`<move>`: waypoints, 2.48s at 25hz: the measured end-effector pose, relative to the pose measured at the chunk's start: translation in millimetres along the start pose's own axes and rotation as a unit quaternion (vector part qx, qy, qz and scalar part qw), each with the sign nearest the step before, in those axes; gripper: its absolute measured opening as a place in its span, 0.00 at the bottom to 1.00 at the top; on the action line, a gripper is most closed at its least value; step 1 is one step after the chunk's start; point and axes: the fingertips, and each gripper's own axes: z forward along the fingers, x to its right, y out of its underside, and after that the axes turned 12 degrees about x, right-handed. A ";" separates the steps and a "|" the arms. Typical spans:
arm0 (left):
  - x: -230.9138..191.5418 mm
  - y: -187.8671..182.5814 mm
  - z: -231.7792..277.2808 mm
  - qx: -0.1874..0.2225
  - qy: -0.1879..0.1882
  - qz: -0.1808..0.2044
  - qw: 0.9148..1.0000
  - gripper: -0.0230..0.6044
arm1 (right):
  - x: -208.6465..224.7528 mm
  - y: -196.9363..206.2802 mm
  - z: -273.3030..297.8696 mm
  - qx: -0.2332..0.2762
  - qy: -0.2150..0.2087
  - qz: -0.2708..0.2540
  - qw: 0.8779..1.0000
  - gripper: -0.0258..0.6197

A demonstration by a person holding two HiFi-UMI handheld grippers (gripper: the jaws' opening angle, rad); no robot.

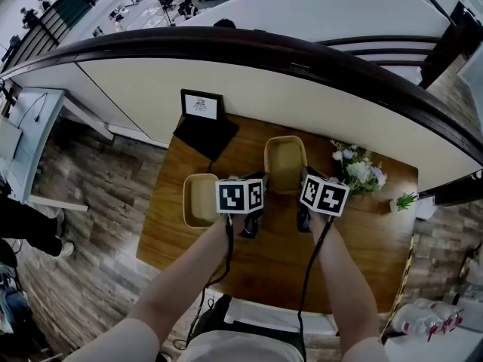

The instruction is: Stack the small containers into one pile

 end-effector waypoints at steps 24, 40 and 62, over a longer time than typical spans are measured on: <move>-6.3 33.9 21.8 -0.012 0.003 -0.031 0.999 0.16 | 23.8 41.0 16.9 -0.090 0.038 -0.160 0.982 0.31; 1.7 21.9 -2.4 0.010 0.018 0.001 1.000 0.20 | 13.0 26.6 -3.4 -0.055 0.017 -0.121 0.991 0.31; 110.0 -99.4 -237.9 0.178 0.049 0.206 0.961 0.28 | -122.9 -111.2 -261.2 0.159 -0.114 -0.142 0.970 0.33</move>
